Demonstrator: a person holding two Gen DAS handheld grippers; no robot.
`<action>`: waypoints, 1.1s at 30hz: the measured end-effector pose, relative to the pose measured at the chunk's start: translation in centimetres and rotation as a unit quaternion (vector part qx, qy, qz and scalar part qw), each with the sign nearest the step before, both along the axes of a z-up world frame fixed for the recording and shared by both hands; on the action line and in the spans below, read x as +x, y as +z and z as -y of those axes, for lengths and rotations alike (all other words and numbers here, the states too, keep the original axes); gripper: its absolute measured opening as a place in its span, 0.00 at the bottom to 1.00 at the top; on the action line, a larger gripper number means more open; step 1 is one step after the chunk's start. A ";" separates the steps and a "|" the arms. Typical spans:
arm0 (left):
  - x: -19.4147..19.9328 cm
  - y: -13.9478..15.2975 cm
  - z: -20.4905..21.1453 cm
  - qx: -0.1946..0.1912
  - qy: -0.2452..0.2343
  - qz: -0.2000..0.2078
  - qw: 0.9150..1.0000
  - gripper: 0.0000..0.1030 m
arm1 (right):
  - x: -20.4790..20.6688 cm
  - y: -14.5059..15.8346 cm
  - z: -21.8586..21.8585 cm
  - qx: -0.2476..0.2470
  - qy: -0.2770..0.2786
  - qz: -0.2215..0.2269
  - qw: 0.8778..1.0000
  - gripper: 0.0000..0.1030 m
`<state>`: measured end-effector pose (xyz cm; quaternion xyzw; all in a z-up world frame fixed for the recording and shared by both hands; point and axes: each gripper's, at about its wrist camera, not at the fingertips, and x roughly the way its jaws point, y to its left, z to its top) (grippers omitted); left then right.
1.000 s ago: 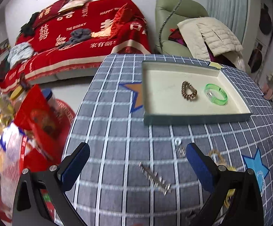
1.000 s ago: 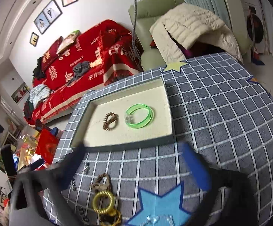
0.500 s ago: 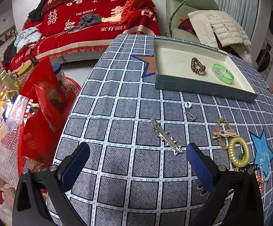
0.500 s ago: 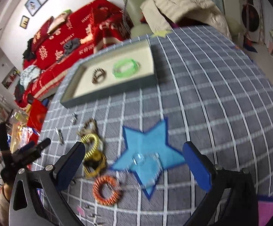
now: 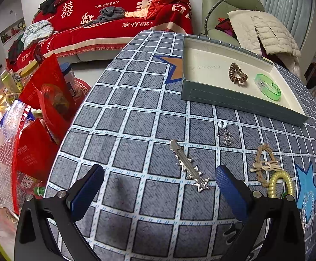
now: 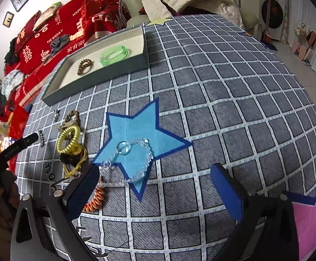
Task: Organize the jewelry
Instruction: 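Move both tools back over the remaining jewelry, then grasp the silver hair clip with the left tool while the right grasps the clear bead bracelet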
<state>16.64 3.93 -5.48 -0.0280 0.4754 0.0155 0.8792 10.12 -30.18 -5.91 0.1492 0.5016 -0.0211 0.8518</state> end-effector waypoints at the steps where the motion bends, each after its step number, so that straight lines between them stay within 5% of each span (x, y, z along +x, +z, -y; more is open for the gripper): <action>1: 0.1 -0.1 0.2 0.002 0.000 0.000 1.000 1.00 | 0.0 -0.1 -0.1 0.001 -0.001 0.000 1.000 0.97; 9: 0.8 -0.9 1.1 0.018 0.005 -0.005 1.000 1.00 | 0.5 -1.3 -1.2 -0.002 -0.006 -0.017 1.000 0.74; 17: 1.0 -1.4 1.4 0.020 -0.002 -0.003 1.000 1.00 | 0.1 -1.7 -4.4 -0.111 0.040 -0.011 0.993 0.62; 19: 0.9 -1.2 1.7 0.021 -0.011 0.001 1.000 0.98 | -0.3 -1.6 -5.0 -0.119 0.053 0.000 0.991 0.51; 21: 0.8 -1.1 1.9 0.018 -0.022 0.005 1.000 0.91 | -0.3 -1.4 -5.2 -0.114 0.060 0.000 0.992 0.43; 24: 0.6 -0.9 2.3 0.020 -0.036 0.009 0.999 0.78 | -0.3 -1.3 -5.4 -0.110 0.069 0.002 0.991 0.15; 25: 0.6 -0.8 2.3 0.019 -0.041 0.012 0.999 0.68 | -0.4 -1.3 -5.4 -0.107 0.070 0.002 0.992 0.10; 26: 0.5 -0.7 2.3 0.017 -0.047 0.014 0.999 0.53 | -0.4 -1.2 -5.3 -0.102 0.070 0.002 0.992 0.09; 29: 0.4 -0.6 2.2 0.012 -0.061 0.014 0.998 0.36 | -0.5 -1.1 -4.7 -0.084 0.065 0.009 0.994 0.06; 33: -0.3 -0.1 1.6 -0.021 -0.077 0.024 0.997 0.36 | -0.7 0.3 -3.7 -0.068 0.060 0.031 0.995 0.01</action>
